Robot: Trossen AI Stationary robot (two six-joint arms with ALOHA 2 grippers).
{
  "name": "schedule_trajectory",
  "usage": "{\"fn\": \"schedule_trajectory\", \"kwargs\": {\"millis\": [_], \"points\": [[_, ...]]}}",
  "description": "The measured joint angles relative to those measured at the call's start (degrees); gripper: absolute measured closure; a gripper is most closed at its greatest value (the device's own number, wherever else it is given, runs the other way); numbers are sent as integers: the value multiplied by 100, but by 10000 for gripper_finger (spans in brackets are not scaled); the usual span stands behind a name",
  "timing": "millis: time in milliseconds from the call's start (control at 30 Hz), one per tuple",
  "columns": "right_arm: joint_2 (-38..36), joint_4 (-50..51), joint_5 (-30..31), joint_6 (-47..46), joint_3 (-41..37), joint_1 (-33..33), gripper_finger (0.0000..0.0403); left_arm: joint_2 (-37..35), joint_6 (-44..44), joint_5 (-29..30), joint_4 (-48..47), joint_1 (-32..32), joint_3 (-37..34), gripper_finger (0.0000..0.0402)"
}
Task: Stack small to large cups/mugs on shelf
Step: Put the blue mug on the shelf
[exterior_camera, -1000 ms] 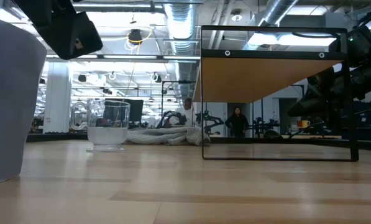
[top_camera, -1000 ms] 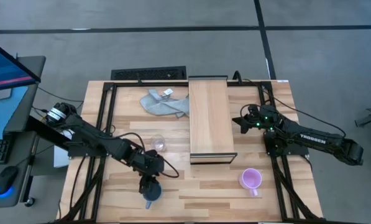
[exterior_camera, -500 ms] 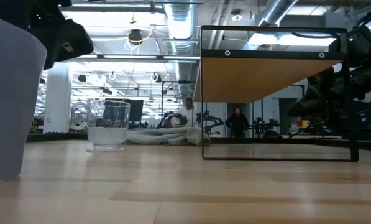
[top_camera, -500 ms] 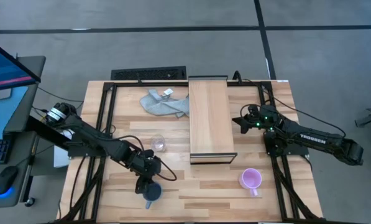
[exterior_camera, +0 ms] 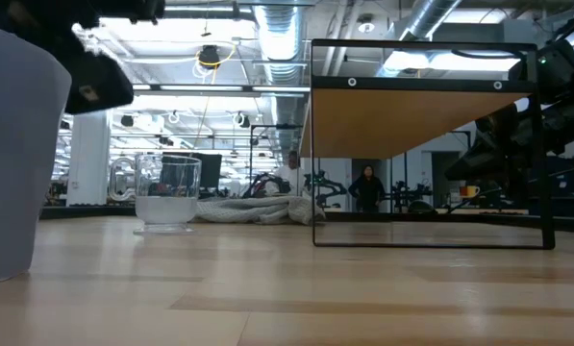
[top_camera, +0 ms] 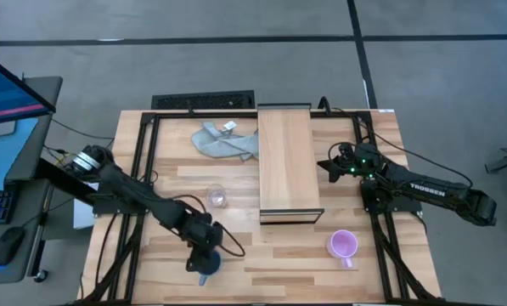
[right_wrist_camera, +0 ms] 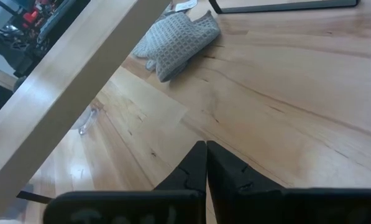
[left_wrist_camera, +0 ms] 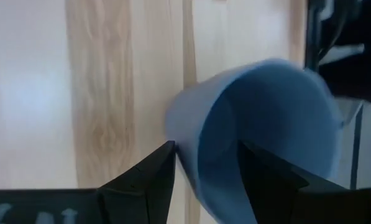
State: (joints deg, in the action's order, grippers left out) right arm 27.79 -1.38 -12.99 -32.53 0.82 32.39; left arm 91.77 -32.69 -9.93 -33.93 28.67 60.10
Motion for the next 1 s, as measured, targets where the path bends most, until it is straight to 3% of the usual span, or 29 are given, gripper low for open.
{"fn": "schedule_trajectory", "kwargs": {"millis": [300,433,700,1000], "points": [[0,-3,0,0,0,0,369,764,216,-222,-230,-4,526,242],[0,-3,0,0,0,2,369,771,310,-181,-433,-22,649,274],[-1,-3,0,0,0,1,369,772,433,-148,-614,-55,726,381],[0,0,1,-2,0,1,369,771,221,31,-566,-80,728,392]]}}
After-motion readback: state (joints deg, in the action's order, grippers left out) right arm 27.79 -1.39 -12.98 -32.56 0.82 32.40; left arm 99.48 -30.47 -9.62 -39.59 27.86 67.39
